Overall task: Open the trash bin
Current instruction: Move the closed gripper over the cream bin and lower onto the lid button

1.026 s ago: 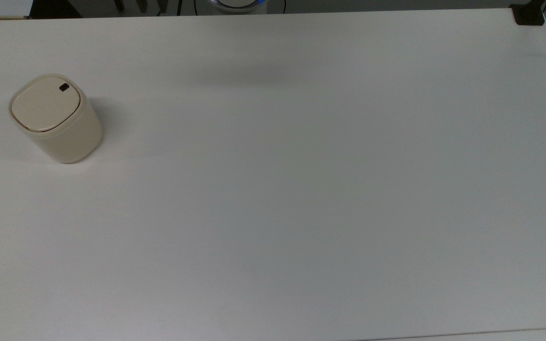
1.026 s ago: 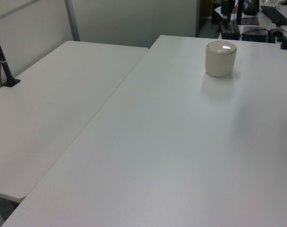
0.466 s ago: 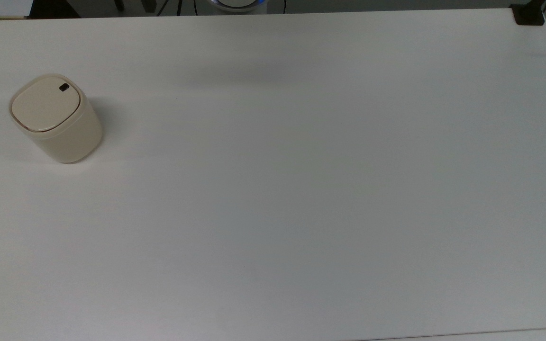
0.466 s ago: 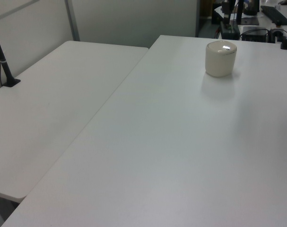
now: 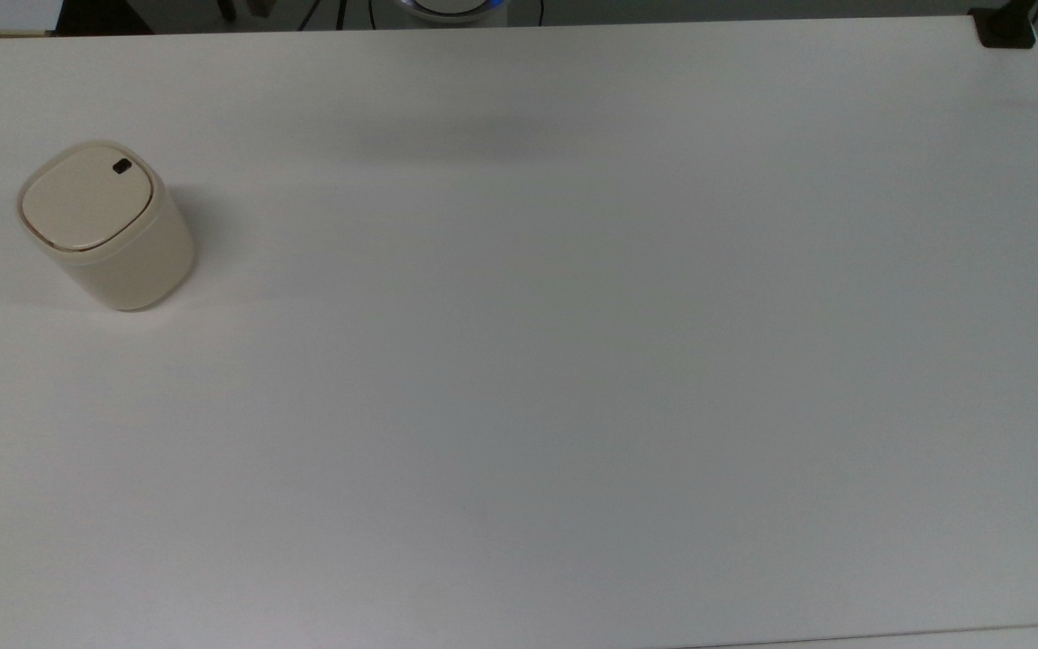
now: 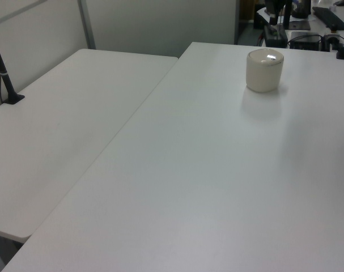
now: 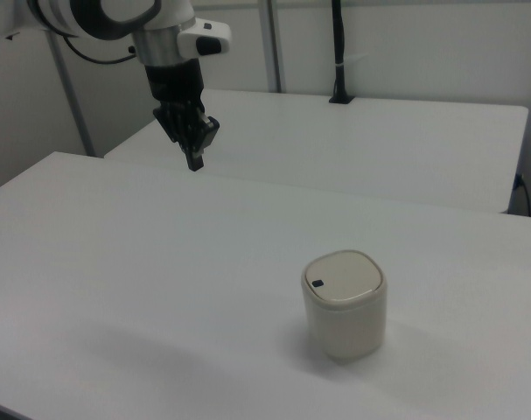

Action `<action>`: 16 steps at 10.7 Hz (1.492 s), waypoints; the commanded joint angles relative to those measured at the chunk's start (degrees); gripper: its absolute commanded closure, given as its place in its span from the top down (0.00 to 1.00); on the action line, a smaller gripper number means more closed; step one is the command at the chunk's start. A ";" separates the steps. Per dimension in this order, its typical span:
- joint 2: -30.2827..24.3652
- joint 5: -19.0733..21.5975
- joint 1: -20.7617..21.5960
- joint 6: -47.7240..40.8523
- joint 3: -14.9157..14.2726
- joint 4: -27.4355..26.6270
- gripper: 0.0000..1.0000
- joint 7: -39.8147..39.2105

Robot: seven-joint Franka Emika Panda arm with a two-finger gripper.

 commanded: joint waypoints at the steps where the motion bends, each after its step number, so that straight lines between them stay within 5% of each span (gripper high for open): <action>1: 3.13 -1.58 0.97 3.62 -6.41 0.42 0.00 2.32; 5: 10.17 -1.41 0.54 15.94 -13.28 0.15 0.00 1.53; 9: 12.46 -0.01 -3.24 20.52 -13.64 -2.38 0.00 1.70; 11: 13.08 4.19 -3.42 21.14 -13.64 -3.97 0.00 2.32; 16: 15.71 6.76 -3.60 21.49 -14.34 -6.09 0.00 2.41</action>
